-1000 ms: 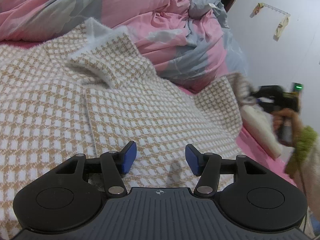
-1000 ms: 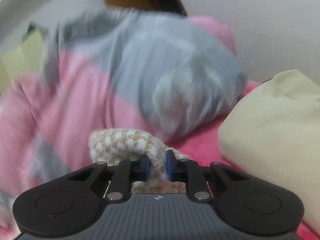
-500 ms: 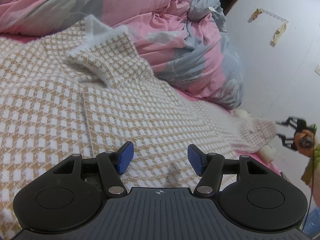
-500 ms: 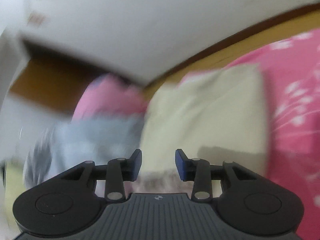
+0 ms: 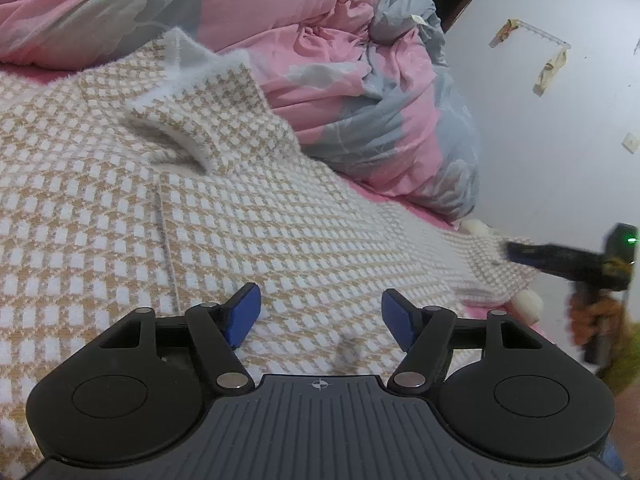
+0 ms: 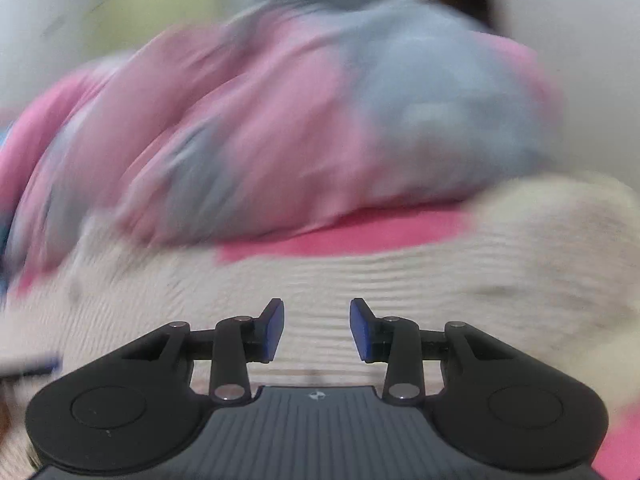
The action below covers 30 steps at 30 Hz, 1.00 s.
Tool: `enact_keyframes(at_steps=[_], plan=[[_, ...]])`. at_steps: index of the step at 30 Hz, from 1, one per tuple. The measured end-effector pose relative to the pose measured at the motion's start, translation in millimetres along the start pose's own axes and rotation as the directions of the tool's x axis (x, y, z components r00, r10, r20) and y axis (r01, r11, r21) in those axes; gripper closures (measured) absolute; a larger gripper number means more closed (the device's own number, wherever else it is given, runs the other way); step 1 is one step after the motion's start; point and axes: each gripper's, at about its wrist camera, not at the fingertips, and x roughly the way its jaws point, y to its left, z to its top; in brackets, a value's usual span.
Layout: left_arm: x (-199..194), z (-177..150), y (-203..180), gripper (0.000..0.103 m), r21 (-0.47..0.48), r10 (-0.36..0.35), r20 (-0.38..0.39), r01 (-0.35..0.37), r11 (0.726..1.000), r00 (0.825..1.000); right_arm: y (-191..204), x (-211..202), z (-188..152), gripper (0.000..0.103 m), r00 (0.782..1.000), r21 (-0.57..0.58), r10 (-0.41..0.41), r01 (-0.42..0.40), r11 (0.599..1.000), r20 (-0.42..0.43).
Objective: Fold clothes
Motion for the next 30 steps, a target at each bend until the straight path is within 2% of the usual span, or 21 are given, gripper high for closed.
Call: enact_keyframes(at_steps=[2, 5, 7, 8, 10, 12, 13, 14, 16, 18, 21, 23, 25, 27, 28, 30], plan=[[0, 0, 1, 0.034, -0.008, -0.009, 0.001, 0.009, 1.0, 1.0, 35, 31, -6, 0.066, 0.998, -0.105, 0.062, -0.063, 0.992, -0.016], [-1, 0, 1, 0.033, -0.008, -0.011, 0.001, 0.011, 1.0, 1.0, 50, 65, -17, 0.066, 0.996, -0.178, 0.065, -0.076, 0.981, -0.066], [-1, 0, 0, 0.033, -0.004, -0.01, -0.001, 0.01, 1.0, 1.0, 17, 70, -27, 0.07, 0.996, -0.109, 0.002, -0.012, 0.994, -0.092], [-1, 0, 0, 0.033, -0.003, -0.009, -0.002, 0.009, 1.0, 1.0, -13, 65, -31, 0.073, 0.996, -0.03, -0.038, 0.035, 0.999, -0.085], [-1, 1, -1, 0.032, 0.003, -0.008, -0.004, 0.008, 1.0, 1.0, -74, 49, -34, 0.101, 0.988, 0.153, -0.133, 0.144, 0.978, -0.082], [-1, 1, -1, 0.031, 0.006, -0.009, -0.006, 0.009, 1.0, 1.0, -123, 27, -31, 0.101, 0.963, 0.291, -0.253, 0.268, 0.918, -0.091], [-1, 1, -2, 0.03, 0.008, -0.009, -0.007, 0.009, 1.0, 1.0, -130, 20, -26, 0.1, 0.956, 0.293, -0.28, 0.293, 0.91, -0.085], [-1, 1, -2, 0.029, 0.01, -0.01, -0.008, 0.01, 1.0, 1.0, -123, 20, -21, 0.099, 0.961, 0.277, -0.268, 0.277, 0.92, -0.072], [-1, 1, -2, 0.028, 0.012, -0.013, -0.009, 0.013, 1.0, 1.0, -87, 36, -6, 0.098, 0.983, 0.213, -0.179, 0.184, 0.96, -0.044], [-1, 1, -2, 0.025, 0.013, -0.019, -0.01, 0.02, 1.0, 1.0, -51, 53, 9, 0.098, 0.996, 0.147, -0.086, 0.088, 0.985, -0.023], [-1, 0, -2, 0.017, 0.011, -0.042, -0.011, 0.042, 0.999, 0.999, 12, 102, 18, 0.098, 0.998, 0.001, 0.024, -0.024, 1.0, -0.057], [-1, 1, -1, 0.011, 0.013, -0.066, -0.013, 0.067, 0.998, 0.998, 39, 133, 18, 0.098, 0.993, -0.075, 0.064, -0.072, 0.995, -0.103], [0, 0, -3, 0.005, 0.025, -0.08, -0.017, 0.08, 0.996, 0.997, 32, 142, 15, 0.1, 0.995, -0.11, 0.027, -0.038, 0.993, -0.098], [0, 0, -5, 0.002, 0.037, -0.082, -0.02, 0.083, 0.996, 0.996, -5, 136, 14, 0.101, 0.994, -0.067, -0.068, 0.063, 0.996, -0.085], [0, 0, -6, 0.002, 0.039, -0.081, -0.021, 0.081, 0.996, 0.997, -30, 128, 15, 0.102, 0.988, -0.026, -0.133, 0.132, 0.991, -0.083], [0, 0, -6, 0.002, 0.042, -0.079, -0.023, 0.08, 0.996, 0.997, -84, 103, 17, 0.101, 0.957, 0.069, -0.276, 0.282, 0.957, -0.091]])
